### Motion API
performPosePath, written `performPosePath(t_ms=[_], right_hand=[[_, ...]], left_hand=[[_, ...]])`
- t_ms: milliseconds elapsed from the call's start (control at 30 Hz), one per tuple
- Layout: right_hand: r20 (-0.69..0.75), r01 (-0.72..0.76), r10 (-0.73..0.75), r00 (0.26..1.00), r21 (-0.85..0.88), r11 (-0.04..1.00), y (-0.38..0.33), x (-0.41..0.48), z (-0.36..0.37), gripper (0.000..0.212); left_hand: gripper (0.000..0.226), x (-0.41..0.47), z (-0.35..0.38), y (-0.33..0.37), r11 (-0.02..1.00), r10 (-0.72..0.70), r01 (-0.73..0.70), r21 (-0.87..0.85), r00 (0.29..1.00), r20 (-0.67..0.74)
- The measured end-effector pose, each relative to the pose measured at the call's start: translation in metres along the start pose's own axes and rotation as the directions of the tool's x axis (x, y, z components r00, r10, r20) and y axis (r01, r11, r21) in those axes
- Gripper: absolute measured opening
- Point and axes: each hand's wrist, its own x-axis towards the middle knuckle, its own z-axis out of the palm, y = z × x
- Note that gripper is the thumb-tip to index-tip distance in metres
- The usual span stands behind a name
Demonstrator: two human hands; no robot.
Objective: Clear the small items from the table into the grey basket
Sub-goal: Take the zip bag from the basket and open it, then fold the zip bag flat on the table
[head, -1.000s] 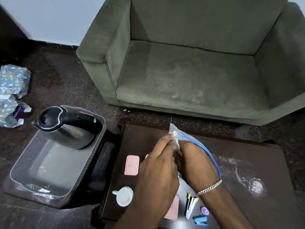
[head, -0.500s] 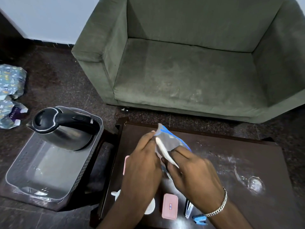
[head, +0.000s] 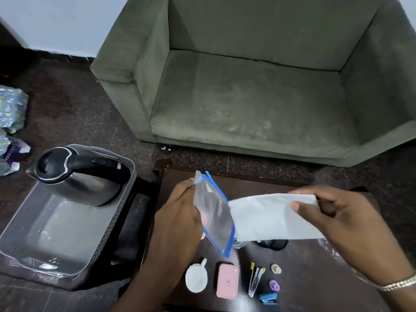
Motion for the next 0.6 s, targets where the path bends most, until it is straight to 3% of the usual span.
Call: performPosePath(t_ms=[133,233,433,600], right_hand=[[-0.113,-0.096,0.099,0.989,0.027,0.995,0.027,-0.003,-0.036,0.019],[-0.115,-0.164,0.161,0.980,-0.011,0.986,0.063,-0.004,-0.040,0.022],[-0.083,-0.201,0.186,0.979,-0.239,0.950,0.136,-0.003,0.007,0.032],[-0.049,-0.279,0.278,0.959,-0.309,0.909,0.181,0.006,0.044,0.030]], left_hand=[[0.053,0.000,0.002,-0.014,1.000,-0.006,0.005,0.030,0.999,0.034],[0.052,0.000,0.003,-0.019,0.999,-0.010,0.008,0.042,0.998,0.060],[0.049,-0.003,0.011,-0.017,0.999,-0.040,0.038,0.024,0.997,0.073],[0.049,-0.003,0.012,-0.012,0.998,-0.028,0.023,0.052,0.996,0.080]])
